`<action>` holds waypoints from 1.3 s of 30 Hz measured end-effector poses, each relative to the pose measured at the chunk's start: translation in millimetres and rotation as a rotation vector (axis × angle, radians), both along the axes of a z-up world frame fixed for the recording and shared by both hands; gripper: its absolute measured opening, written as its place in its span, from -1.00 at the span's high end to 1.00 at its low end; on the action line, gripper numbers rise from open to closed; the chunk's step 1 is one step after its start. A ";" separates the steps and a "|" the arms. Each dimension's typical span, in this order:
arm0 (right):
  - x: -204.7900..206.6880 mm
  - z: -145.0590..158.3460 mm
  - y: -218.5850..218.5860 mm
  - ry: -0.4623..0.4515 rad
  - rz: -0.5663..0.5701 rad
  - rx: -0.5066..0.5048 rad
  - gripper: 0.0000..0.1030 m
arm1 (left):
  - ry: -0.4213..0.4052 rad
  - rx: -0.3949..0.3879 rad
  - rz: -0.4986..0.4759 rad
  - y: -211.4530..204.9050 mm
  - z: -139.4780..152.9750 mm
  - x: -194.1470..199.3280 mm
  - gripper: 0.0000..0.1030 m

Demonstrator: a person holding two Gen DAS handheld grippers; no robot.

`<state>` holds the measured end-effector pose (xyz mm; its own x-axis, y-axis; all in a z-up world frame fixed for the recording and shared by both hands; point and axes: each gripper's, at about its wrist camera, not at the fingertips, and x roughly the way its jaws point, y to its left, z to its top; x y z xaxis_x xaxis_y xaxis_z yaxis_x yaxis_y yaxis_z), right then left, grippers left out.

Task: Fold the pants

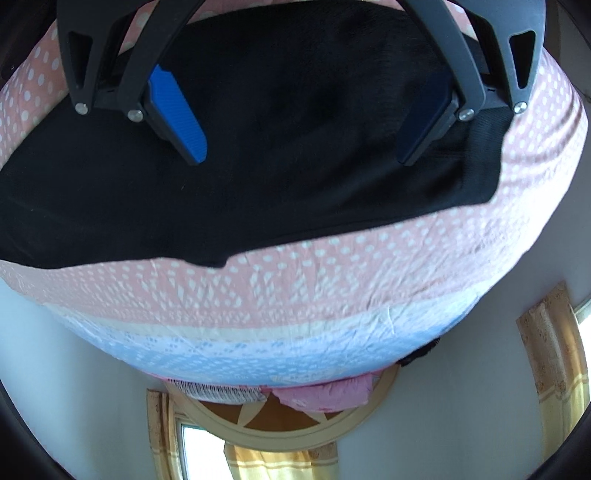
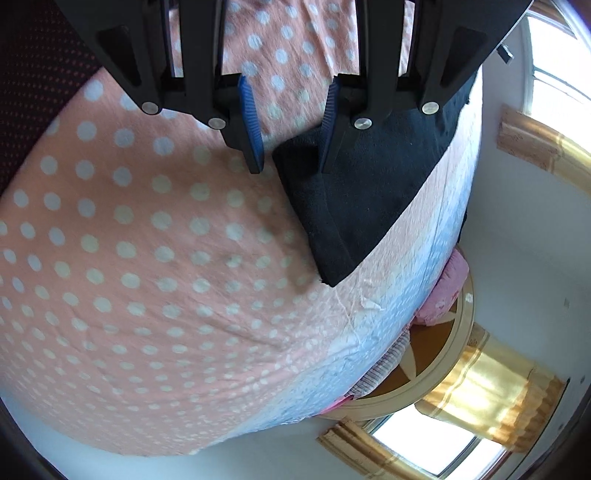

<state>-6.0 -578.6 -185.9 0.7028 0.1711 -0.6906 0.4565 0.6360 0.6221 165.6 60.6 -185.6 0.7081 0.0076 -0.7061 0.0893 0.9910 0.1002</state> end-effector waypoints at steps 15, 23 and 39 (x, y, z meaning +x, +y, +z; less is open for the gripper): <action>6.0 -20.2 -6.5 -0.194 -0.074 0.215 0.53 | 0.012 -0.010 0.043 10.5 -5.7 1.7 -1.00; 12.9 20.7 28.5 -0.168 -0.064 -0.089 0.76 | 0.022 -0.020 0.033 6.7 -2.8 1.9 -1.00; 92.7 52.0 275.1 -0.058 0.582 -0.925 0.77 | 0.045 -0.190 -0.261 -59.2 42.2 -2.5 -1.00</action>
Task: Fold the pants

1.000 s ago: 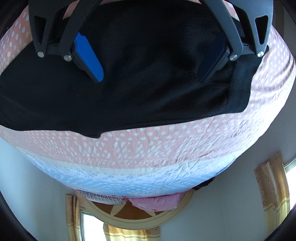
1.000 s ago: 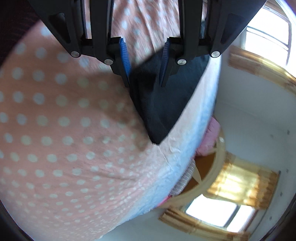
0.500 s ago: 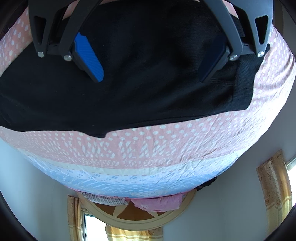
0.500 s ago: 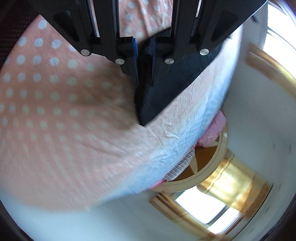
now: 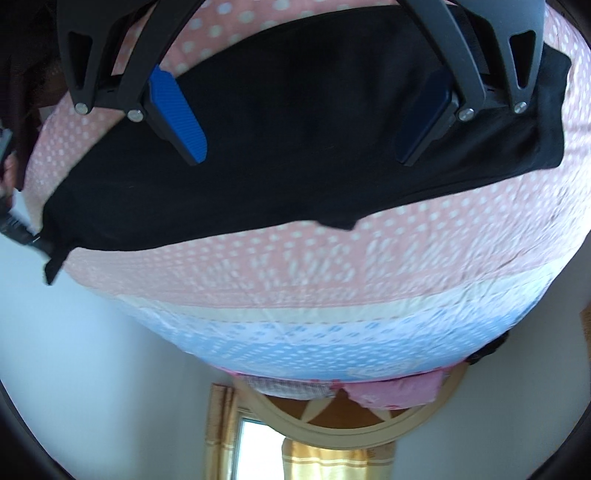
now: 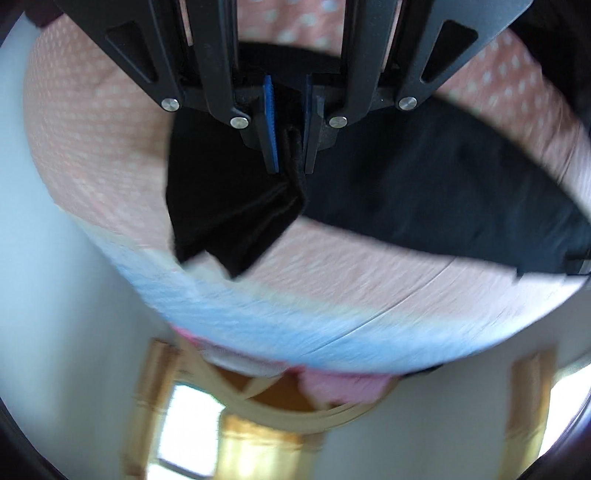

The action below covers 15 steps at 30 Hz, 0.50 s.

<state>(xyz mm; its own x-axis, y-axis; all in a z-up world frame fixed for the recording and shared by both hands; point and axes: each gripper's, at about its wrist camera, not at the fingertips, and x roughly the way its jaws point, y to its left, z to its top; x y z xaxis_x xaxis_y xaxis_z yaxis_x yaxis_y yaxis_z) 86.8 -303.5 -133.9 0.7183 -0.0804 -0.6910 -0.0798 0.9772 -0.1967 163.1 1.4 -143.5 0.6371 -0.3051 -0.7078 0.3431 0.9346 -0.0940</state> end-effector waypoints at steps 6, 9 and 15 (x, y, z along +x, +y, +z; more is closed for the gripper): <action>2.0 -23.0 5.4 0.062 0.052 0.015 0.49 | 0.014 -0.011 -0.111 -38.7 7.0 4.3 -1.00; -7.4 -9.0 -6.8 0.066 0.108 0.160 0.34 | 0.020 -0.029 -0.200 -74.9 12.2 3.7 -1.00; -26.8 9.9 -83.2 -0.106 -0.048 0.462 0.20 | 0.086 -0.110 -0.363 -160.0 11.1 6.9 -1.00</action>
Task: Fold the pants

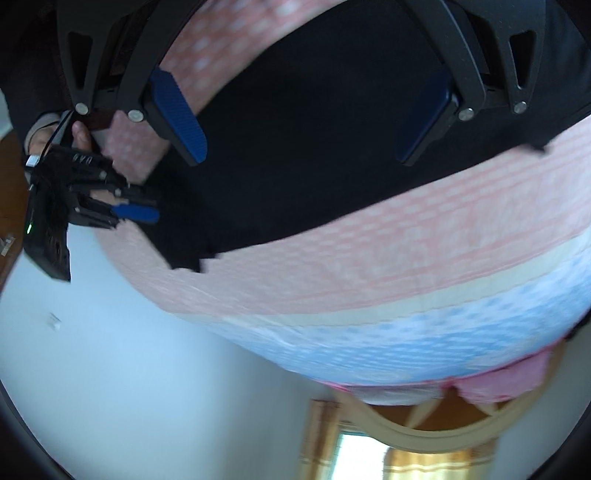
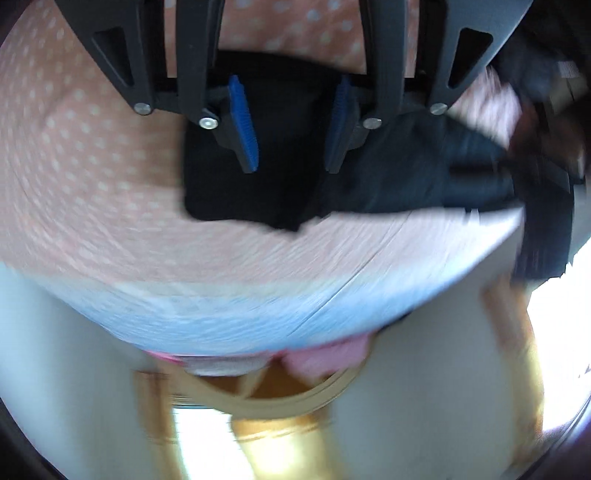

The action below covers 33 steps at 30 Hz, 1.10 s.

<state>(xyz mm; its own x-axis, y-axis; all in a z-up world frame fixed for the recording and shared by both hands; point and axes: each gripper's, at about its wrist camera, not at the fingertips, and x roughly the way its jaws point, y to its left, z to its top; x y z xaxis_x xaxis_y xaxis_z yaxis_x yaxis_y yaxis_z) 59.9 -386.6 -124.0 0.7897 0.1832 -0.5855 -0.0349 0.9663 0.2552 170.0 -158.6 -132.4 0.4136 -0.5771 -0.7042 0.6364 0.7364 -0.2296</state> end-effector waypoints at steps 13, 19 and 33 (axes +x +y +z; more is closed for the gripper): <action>-25.2 -13.7 -72.5 -0.104 -0.315 0.204 0.01 | 0.120 0.031 -0.092 -150.5 -30.2 17.0 -0.72; -21.1 -8.7 -66.7 -0.114 -0.309 0.179 0.01 | 0.117 0.030 -0.062 -165.9 -29.3 17.2 -0.50; -18.4 -2.2 -35.4 -0.167 -0.186 0.076 0.01 | 0.134 -0.064 -0.003 -134.0 3.1 25.4 0.74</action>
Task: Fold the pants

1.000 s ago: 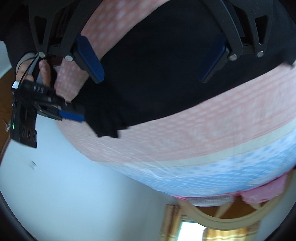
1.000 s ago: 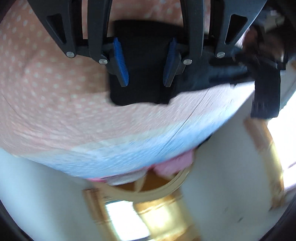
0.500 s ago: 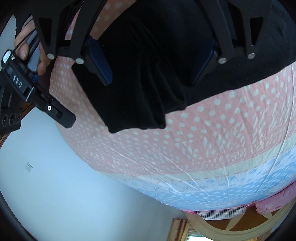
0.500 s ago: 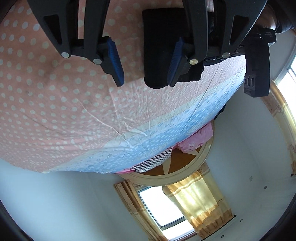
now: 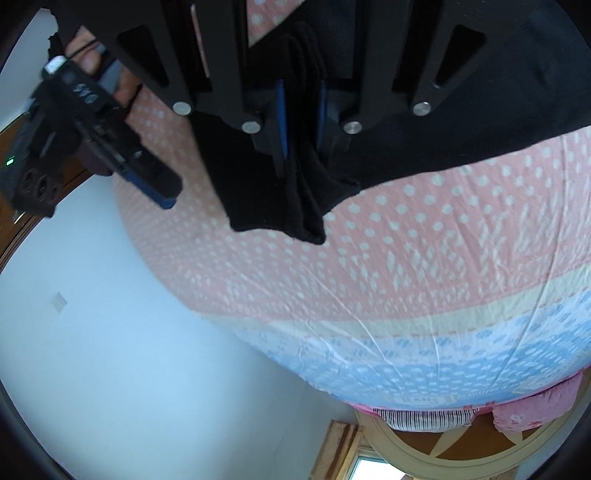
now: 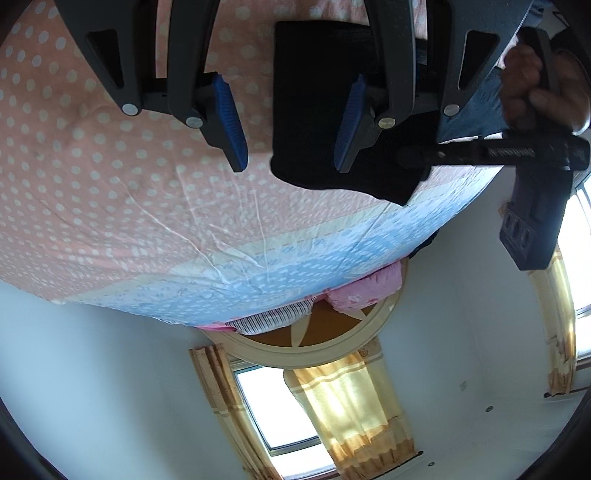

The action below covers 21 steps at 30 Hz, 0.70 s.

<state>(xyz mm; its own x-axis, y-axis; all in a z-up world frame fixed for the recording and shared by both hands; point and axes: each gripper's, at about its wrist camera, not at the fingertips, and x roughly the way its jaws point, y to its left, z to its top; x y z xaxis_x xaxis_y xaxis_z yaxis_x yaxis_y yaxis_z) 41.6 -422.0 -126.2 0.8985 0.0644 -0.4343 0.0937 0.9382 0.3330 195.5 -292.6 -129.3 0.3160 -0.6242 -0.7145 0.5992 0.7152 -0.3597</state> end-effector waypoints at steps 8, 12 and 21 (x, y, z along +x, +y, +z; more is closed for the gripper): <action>1.5 0.7 8.1 -0.002 0.031 -0.026 0.01 | 0.028 -0.047 0.045 42.1 19.4 -0.1 0.75; 1.0 1.5 12.9 -0.010 0.053 -0.041 0.01 | -0.024 -0.006 0.077 57.4 22.0 -3.0 0.75; 4.3 -0.8 24.5 0.009 0.092 -0.083 0.01 | -0.123 0.074 0.143 90.1 21.2 -6.1 0.76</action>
